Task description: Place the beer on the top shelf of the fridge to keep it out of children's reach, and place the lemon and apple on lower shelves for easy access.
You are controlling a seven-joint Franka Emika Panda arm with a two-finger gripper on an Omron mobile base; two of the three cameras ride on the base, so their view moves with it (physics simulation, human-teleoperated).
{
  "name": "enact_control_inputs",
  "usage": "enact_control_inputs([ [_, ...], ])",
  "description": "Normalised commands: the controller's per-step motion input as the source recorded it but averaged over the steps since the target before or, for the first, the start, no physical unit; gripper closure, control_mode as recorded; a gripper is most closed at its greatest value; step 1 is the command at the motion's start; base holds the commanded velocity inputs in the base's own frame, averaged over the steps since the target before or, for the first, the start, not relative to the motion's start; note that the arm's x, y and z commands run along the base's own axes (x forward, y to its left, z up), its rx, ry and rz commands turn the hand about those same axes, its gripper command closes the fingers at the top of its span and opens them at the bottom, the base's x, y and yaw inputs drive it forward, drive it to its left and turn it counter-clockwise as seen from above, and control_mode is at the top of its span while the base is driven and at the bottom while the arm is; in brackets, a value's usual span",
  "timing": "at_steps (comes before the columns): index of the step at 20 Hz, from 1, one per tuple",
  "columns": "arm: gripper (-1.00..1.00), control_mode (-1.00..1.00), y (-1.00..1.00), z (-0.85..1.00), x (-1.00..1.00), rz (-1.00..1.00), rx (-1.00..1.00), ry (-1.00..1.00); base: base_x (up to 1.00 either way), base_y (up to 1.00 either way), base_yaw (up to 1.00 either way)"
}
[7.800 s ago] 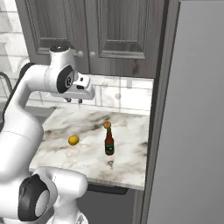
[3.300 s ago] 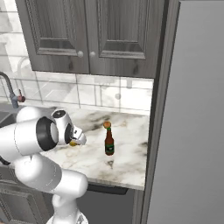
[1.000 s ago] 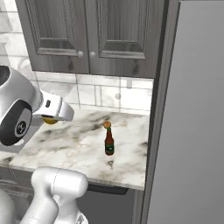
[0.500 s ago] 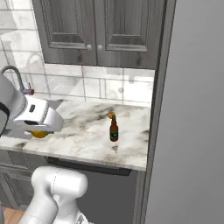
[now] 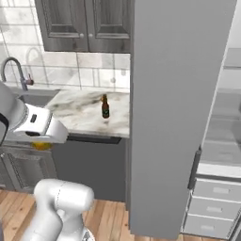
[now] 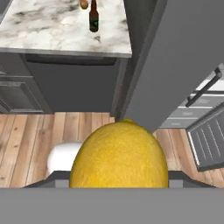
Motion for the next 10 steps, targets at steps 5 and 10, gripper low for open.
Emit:
enact_control_inputs([
  [5, 1.0, 1.0, 0.0, 0.0, 0.0, 0.0, 0.0, 0.0, -0.8, -0.52, -0.36],
  [10, 1.0, 1.0, 0.0, 0.0, 0.0, 0.0, 0.0, 0.0, -0.11, -0.56, -0.63],
])
